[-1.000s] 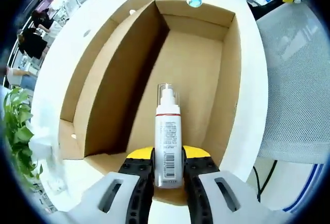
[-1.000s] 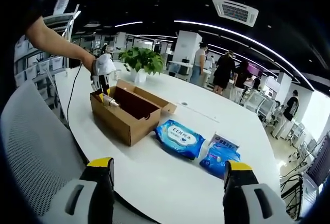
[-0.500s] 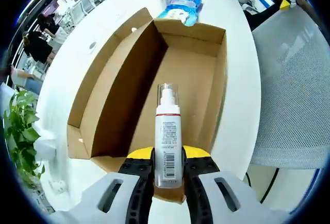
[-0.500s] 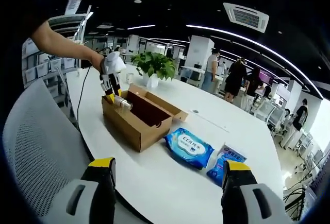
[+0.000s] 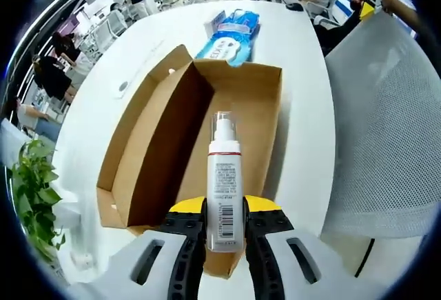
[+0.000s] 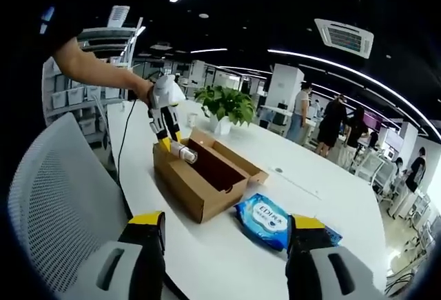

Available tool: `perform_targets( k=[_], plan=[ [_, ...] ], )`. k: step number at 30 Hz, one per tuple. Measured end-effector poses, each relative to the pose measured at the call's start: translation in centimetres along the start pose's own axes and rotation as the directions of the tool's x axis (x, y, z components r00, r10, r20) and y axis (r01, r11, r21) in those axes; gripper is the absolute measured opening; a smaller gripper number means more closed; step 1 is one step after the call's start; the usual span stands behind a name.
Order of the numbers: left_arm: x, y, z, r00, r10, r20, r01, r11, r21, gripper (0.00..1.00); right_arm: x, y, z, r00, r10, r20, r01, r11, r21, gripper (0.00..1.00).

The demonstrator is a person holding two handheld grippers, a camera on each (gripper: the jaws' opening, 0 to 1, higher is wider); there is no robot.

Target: Operate the shoe box by opening the lid, removing the specified soft item, and placing it in the target area until the item is outside and the box remains undamaged.

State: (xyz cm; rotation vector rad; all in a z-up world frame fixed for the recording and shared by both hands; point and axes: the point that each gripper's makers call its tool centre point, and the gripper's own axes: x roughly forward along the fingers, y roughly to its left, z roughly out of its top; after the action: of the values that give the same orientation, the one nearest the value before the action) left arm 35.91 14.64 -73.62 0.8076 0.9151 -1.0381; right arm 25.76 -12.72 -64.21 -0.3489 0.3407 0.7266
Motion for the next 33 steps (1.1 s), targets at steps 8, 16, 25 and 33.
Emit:
perform_targets(
  k=[8, 16, 25, 33],
  plan=[
    [-0.5, -1.3, 2.2, 0.998, -0.022, 0.066, 0.02, 0.999, 0.033, 0.18, 0.7, 0.9, 1.2, 0.998, 0.05, 0.036, -0.047, 0.997, -0.069, 0.61],
    [-0.7, -2.5, 3.5, 0.994, -0.044, 0.104, 0.041, 0.999, 0.033, 0.18, 1.6, 1.8, 1.8, 0.994, 0.094, 0.055, -0.089, 0.992, -0.087, 0.58],
    [-0.8, -4.2, 5.0, 0.988, -0.073, 0.133, 0.063, 0.995, 0.082, 0.18, 2.3, 2.7, 2.2, 0.989, 0.133, 0.067, -0.127, 0.988, -0.088, 0.58],
    [-1.0, -5.3, 6.5, 0.982, -0.089, 0.164, 0.072, 0.992, 0.106, 0.18, 2.7, 3.1, 2.8, 0.983, 0.158, 0.09, -0.152, 0.986, -0.07, 0.56]
  ],
)
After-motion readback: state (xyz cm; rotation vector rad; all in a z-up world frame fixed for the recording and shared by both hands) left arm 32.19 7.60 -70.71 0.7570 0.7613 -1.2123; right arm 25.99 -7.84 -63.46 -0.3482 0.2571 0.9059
